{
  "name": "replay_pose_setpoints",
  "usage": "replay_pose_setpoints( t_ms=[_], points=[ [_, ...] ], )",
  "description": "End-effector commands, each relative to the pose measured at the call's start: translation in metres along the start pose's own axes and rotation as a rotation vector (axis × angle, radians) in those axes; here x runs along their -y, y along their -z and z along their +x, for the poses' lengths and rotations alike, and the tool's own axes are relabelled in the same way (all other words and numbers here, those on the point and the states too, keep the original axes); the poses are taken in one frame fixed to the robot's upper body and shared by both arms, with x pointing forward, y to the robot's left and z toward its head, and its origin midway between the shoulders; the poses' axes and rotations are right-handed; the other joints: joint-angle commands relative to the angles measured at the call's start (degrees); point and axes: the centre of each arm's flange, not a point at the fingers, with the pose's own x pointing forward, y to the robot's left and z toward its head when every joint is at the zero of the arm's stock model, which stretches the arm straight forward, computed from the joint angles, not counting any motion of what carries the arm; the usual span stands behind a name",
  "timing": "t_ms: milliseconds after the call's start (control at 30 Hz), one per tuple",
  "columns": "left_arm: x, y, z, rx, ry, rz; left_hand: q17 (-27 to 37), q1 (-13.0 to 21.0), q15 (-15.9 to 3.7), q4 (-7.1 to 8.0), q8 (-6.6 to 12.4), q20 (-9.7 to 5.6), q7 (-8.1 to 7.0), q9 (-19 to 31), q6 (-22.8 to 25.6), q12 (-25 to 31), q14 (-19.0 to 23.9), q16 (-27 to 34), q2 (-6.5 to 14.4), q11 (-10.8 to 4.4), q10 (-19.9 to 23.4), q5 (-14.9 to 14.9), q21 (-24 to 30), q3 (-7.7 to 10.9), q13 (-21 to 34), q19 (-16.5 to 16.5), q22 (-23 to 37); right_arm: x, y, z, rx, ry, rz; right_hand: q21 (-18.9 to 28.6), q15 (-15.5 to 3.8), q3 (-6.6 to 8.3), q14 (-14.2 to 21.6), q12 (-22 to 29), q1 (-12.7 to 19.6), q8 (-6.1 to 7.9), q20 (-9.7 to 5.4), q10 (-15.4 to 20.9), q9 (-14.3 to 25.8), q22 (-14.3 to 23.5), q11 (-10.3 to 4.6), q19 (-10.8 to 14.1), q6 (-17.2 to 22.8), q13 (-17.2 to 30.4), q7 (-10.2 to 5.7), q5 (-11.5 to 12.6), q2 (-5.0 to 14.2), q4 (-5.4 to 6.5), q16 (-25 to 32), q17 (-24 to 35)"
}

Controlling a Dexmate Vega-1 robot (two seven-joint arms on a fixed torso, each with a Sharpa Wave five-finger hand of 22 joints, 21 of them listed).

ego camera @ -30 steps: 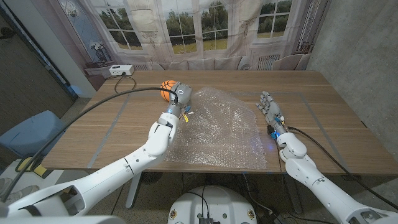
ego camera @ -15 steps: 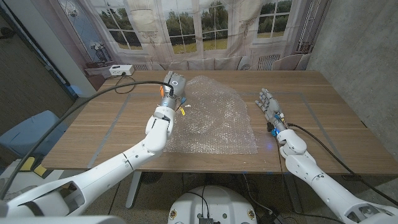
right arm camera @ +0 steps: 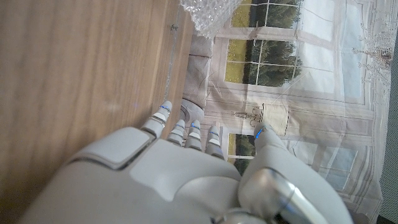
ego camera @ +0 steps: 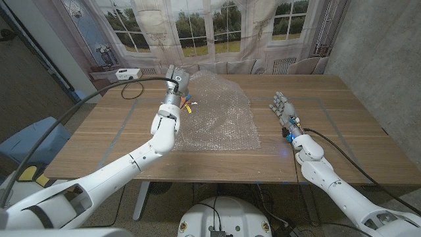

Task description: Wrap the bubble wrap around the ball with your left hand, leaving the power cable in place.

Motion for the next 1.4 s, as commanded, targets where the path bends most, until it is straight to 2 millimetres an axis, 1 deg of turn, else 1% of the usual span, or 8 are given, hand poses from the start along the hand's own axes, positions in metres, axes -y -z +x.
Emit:
replay_pose_setpoints(
  t_ms=[33, 700, 833, 933, 1067, 1100, 1267, 1400],
  points=[
    [0.004, 0.018, 0.018, -0.070, 0.027, 0.063, 0.1, 0.5, -9.04, -0.05, 0.23, 0.00, -0.60, 0.3, 0.2, -0.2, -0.2, -0.4, 0.5, -0.22, 0.3, -0.1, 0.3, -0.38, 0.1, -0.4, 0.2, 0.001, 0.001, 0.005, -0.003, 0.001, 0.004, 0.4, 0.24, 0.16, 0.1, 0.3, -0.3, 0.23, 0.29, 0.2, 0.3, 0.3, 0.09, 0.0, 0.0, 0.2, -0.30, 0.5, 0.14, -0.30, 0.1, 0.0],
    [0.018, 0.029, 0.024, -0.181, 0.137, 0.177, 0.1, 0.1, -8.90, 0.28, -0.54, 0.37, -1.97, 0.2, -2.1, -1.0, -0.8, -1.2, 0.5, -0.22, -0.2, 0.0, 0.4, -1.19, 0.3, -1.0, 0.2, 0.001, 0.001, 0.012, -0.009, -0.010, 0.001, 0.4, 0.34, 0.25, 0.1, 0.2, -0.4, 0.24, 0.27, 0.1, 0.3, 0.3, 0.06, 0.0, 0.0, 0.2, -0.33, 0.5, 0.18, -0.39, 0.1, 0.0],
    [0.020, 0.030, 0.023, -0.219, 0.167, 0.207, 0.3, -1.8, -7.56, 0.96, -4.05, 0.83, -4.71, -0.4, -10.1, -2.5, -3.2, -2.3, 0.2, -0.26, -2.3, -0.1, 0.1, -3.20, 0.7, -2.8, 0.1, 0.002, 0.000, 0.011, -0.010, -0.009, -0.001, 0.4, 0.37, 0.27, 0.1, 0.2, -0.4, 0.24, 0.28, 0.1, 0.3, 0.3, 0.10, 0.0, 0.0, 0.2, -0.28, 0.5, 0.19, -0.42, 0.1, 0.0],
    [0.021, 0.030, 0.023, -0.246, 0.180, 0.223, 0.5, -4.1, -6.70, 1.60, -9.13, 1.59, -7.63, -1.5, -19.8, -3.9, -5.0, -2.8, 0.0, -0.50, -4.8, -0.3, -0.2, -4.92, 1.1, -4.2, -0.1, 0.002, -0.001, 0.011, -0.011, -0.007, -0.003, 0.4, 0.38, 0.28, 0.1, 0.2, -0.4, 0.24, 0.28, 0.0, 0.3, 0.3, 0.06, 0.0, 0.0, 0.2, -0.29, 0.5, 0.19, -0.43, 0.1, 0.0],
    [0.022, 0.031, 0.023, -0.273, 0.208, 0.230, 0.5, -7.8, -4.11, 2.35, -16.05, 2.90, -8.39, -2.7, -37.1, -6.2, -10.6, -3.8, -0.5, 0.77, -12.2, -0.9, -1.1, -7.44, 1.1, -6.9, -0.4, 0.003, -0.001, 0.010, -0.015, -0.005, -0.006, 0.4, 0.45, 0.30, 0.1, 0.2, -0.5, 0.24, 0.30, 0.1, 0.3, 0.3, 0.04, 0.0, 0.0, 0.2, -0.31, 0.5, 0.20, -0.45, 0.1, 0.0],
    [0.022, 0.031, 0.023, -0.278, 0.214, 0.226, 0.5, -9.7, -3.39, 3.06, -16.22, 3.11, -8.14, -2.9, -41.9, -6.6, -12.0, -3.8, -0.7, 1.44, -15.0, -1.1, -1.3, -8.35, 1.1, -7.3, -0.4, 0.003, -0.001, 0.010, -0.016, -0.004, -0.006, 0.4, 0.48, 0.30, 0.1, 0.2, -0.5, 0.24, 0.33, 0.1, 0.3, 0.3, 0.01, 0.0, 0.0, 0.2, -0.29, 0.5, 0.20, -0.45, 0.1, 0.0],
    [0.021, 0.031, 0.022, -0.280, 0.212, 0.181, 0.6, -15.4, -1.07, 5.05, -15.92, 4.85, -7.16, -3.2, -50.8, -6.8, -16.6, -4.0, -1.6, 3.46, -21.5, -0.7, -2.4, -10.86, 0.9, -9.7, -0.5, 0.004, -0.001, 0.008, -0.017, 0.000, -0.008, 0.4, 0.47, 0.31, 0.2, 0.2, -0.5, 0.24, 0.30, 0.1, 0.3, 0.3, 0.10, 0.0, 0.0, 0.2, -0.28, 0.5, 0.21, -0.44, 0.2, 0.0],
    [0.022, 0.032, 0.023, -0.255, 0.251, 0.091, 0.4, -16.3, -0.87, 5.12, -14.52, 5.39, -6.82, -3.3, -48.6, -5.7, -16.6, -3.7, -1.6, 3.94, -20.6, -0.5, -1.6, -11.13, 0.8, -7.5, -0.6, 0.003, -0.001, 0.008, -0.015, 0.001, -0.006, 0.4, 0.44, 0.32, 0.1, 0.2, -0.6, 0.25, 0.28, 0.1, 0.3, 0.3, 0.10, 0.0, 0.1, 0.2, -0.28, 0.5, 0.23, -0.44, 0.1, 0.0]
  ],
)
